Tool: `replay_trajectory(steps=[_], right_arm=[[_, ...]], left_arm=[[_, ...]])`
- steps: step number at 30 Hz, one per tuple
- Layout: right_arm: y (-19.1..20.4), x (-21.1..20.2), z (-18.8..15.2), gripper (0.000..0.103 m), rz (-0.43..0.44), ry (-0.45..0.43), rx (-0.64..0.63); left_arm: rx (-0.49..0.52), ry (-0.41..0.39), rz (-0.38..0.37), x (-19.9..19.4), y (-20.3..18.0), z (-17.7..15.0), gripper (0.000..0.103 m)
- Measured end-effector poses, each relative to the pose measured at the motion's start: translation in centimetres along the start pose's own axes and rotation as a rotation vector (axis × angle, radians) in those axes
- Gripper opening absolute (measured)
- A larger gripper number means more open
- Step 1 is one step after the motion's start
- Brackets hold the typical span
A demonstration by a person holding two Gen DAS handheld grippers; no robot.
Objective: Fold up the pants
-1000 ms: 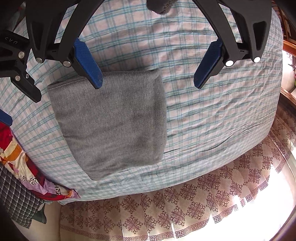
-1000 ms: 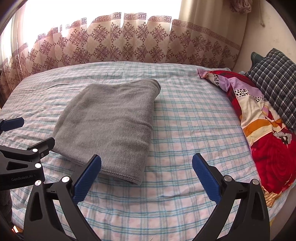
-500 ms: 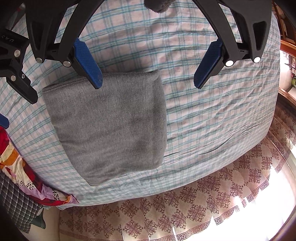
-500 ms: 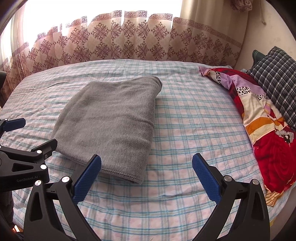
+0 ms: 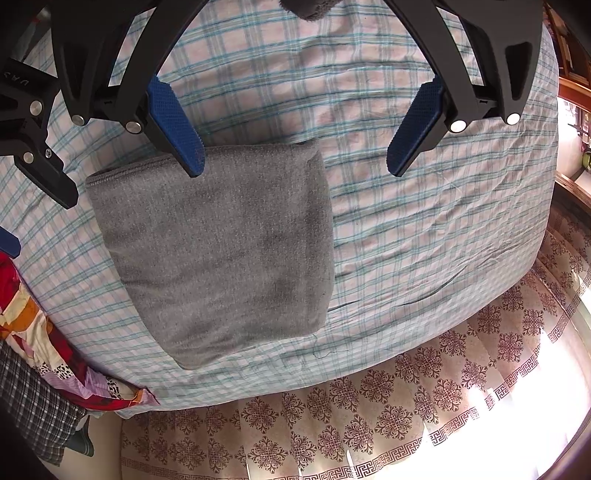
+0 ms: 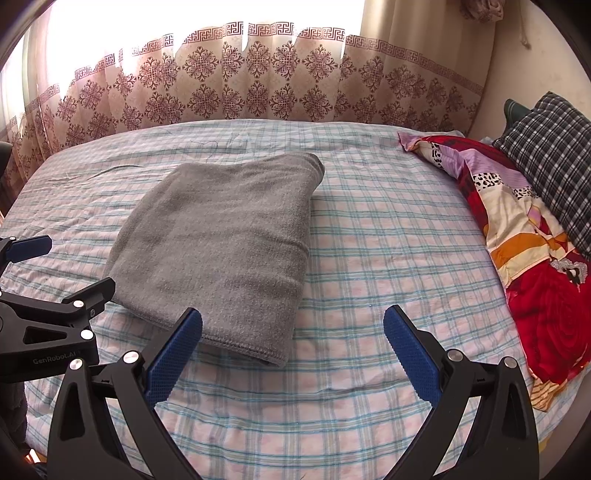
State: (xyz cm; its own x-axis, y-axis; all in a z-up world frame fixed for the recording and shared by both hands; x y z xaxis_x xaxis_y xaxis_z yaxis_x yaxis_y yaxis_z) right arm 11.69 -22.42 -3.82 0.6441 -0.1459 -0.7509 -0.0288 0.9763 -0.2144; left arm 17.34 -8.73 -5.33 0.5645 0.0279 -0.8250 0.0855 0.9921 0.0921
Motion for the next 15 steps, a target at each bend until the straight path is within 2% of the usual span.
replay_trajectory(steps=[7, 11, 15], right_arm=[[0.1, 0.0, 0.0, 0.098, -0.001, 0.002, 0.003], [0.4, -0.1, 0.0, 0.098, -0.001, 0.005, -0.001], [1.3, -0.1, -0.1, 0.098, 0.007, 0.011, -0.012]], left_arm=[[0.011, -0.037, -0.017, -0.7, -0.1, 0.2, 0.1], [-0.037, -0.006, -0.011, -0.3, 1.0, -0.4, 0.1], [-0.098, 0.043, 0.027, 1.2, 4.0, -2.1, 0.1]])
Point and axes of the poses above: each gripper's, at about its wrist camera, not at the fingertips, and x roughly the way its jaws point, y to its left, z to its top, the point moved 9 cm from there along x, roughly the way its jaws point, and after that the axes turned 9 degrees about -x, right-handed, at the moved point
